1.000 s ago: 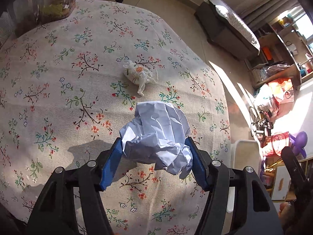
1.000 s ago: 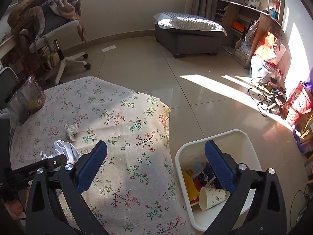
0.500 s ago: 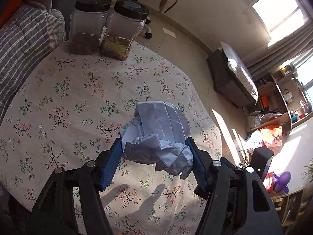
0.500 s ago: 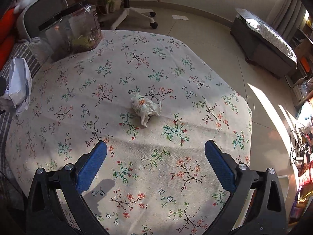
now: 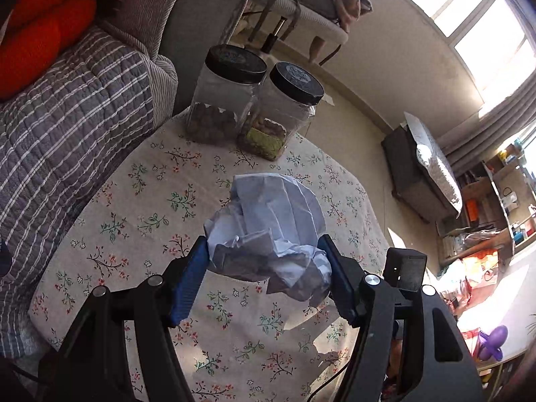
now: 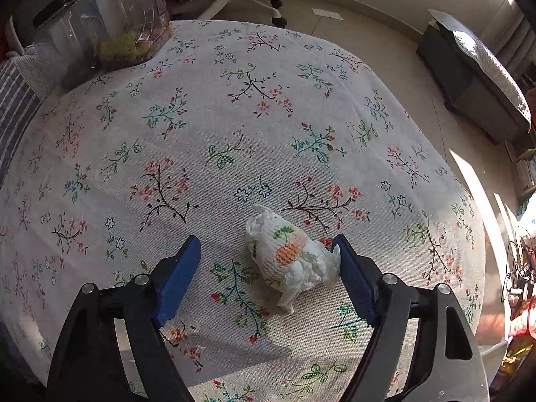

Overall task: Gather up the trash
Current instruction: 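Grasp the white netted item with orange print with the right tool, then carry the paper ball and netted item over the white bin with both tools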

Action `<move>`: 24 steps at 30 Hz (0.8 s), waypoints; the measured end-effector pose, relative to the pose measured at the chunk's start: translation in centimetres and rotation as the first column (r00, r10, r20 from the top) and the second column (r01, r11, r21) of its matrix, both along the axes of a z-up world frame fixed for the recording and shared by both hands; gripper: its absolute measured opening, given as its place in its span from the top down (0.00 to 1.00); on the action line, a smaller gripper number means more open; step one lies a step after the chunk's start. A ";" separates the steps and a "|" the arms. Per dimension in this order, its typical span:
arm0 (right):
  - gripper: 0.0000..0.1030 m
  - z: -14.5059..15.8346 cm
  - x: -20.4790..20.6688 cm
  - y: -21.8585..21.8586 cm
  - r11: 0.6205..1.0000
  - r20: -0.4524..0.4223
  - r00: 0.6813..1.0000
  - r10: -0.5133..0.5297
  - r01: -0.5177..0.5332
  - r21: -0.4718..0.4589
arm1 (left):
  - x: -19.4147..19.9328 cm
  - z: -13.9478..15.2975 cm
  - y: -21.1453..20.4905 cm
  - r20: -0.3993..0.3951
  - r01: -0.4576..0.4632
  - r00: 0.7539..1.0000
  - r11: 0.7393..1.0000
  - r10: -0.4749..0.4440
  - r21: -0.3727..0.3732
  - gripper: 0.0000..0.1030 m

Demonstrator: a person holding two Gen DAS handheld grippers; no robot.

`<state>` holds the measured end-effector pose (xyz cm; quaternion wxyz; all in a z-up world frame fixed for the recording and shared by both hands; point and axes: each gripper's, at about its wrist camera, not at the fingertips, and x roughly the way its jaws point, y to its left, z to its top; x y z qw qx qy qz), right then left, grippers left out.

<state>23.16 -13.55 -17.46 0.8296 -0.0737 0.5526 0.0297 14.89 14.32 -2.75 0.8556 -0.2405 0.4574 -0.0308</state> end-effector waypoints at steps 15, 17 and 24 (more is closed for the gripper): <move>0.70 0.1 -1.2 0.5 0.995 0.034 0.996 -0.083 0.081 0.055 | -0.5 -0.3 1.9 -0.005 -0.038 0.999 0.999 0.038 0.018 0.37; 0.70 1.2 -1.7 0.9 0.992 0.060 0.993 -0.105 0.100 0.080 | -0.4 -0.4 2.1 -0.008 -0.045 0.999 0.999 0.045 0.015 0.37; 0.71 6.8 -3.0 2.9 0.987 0.187 0.976 -0.114 0.091 0.129 | -0.5 -0.2 2.4 0.003 -0.066 0.998 0.997 0.066 0.047 0.37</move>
